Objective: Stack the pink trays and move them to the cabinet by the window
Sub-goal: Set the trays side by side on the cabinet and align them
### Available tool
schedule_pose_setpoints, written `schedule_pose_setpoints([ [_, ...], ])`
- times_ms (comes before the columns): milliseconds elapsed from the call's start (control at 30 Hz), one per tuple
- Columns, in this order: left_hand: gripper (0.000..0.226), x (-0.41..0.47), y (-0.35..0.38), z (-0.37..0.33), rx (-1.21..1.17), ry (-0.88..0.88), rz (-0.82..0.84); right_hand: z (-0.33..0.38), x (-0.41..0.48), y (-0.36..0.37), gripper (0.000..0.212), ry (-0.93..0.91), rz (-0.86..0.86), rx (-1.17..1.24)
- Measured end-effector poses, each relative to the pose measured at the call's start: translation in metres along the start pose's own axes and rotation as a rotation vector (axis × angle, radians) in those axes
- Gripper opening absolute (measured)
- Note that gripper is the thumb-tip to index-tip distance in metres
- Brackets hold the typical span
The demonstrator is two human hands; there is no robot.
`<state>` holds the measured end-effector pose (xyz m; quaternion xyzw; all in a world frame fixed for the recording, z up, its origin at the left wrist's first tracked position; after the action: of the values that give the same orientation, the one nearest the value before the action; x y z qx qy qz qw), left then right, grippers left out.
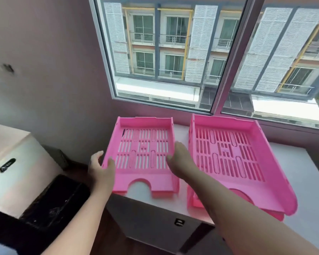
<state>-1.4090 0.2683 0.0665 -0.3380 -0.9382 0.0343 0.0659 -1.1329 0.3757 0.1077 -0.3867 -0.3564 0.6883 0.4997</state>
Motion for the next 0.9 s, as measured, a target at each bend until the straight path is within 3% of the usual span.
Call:
schedule_pose_setpoints([
  [133,0.027,-0.015,0.076,-0.083,0.007,0.195,0.16,-0.01,0.009,-0.075,0.05,-0.042,-0.192,-0.026],
  [233,0.034,-0.051,0.152,-0.109,-0.023,0.14,0.412,-0.063,0.009,-0.121,0.046,0.024,-0.265,-0.105],
  [433,0.053,-0.129,0.241,-0.086,0.203,-0.052,0.754,-0.216,-0.032,-0.162,0.034,0.348,-0.334,-0.252],
  [500,0.052,-0.142,0.249,-0.079,0.291,-0.013,0.743,-0.255,-0.049,-0.159,0.033,0.404,-0.354,-0.214],
  [633,0.044,-0.142,0.247,-0.095,0.29,0.1,0.583,-0.294,-0.056,-0.136,0.023,0.416,-0.222,-0.071],
  [800,0.017,-0.151,0.268,-0.133,0.212,0.195,0.559,-0.32,-0.061,-0.173,0.016,0.394,-0.375,0.058],
  [900,0.022,-0.181,0.303,-0.148,0.104,0.185,0.644,-0.356,-0.077,-0.202,0.013,0.435,-0.434,0.092],
])
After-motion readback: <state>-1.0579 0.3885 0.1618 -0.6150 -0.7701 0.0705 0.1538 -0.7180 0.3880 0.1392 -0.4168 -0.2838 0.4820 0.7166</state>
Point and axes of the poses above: each hand's wrist, its own x-axis towards the middle knuckle, its own y-axis out of the palm, z = x × y, the point moved 10 cm from there along x, towards the middle knuckle, and after that the axes turned 14 degrees about -x, right-handed, at the moved point
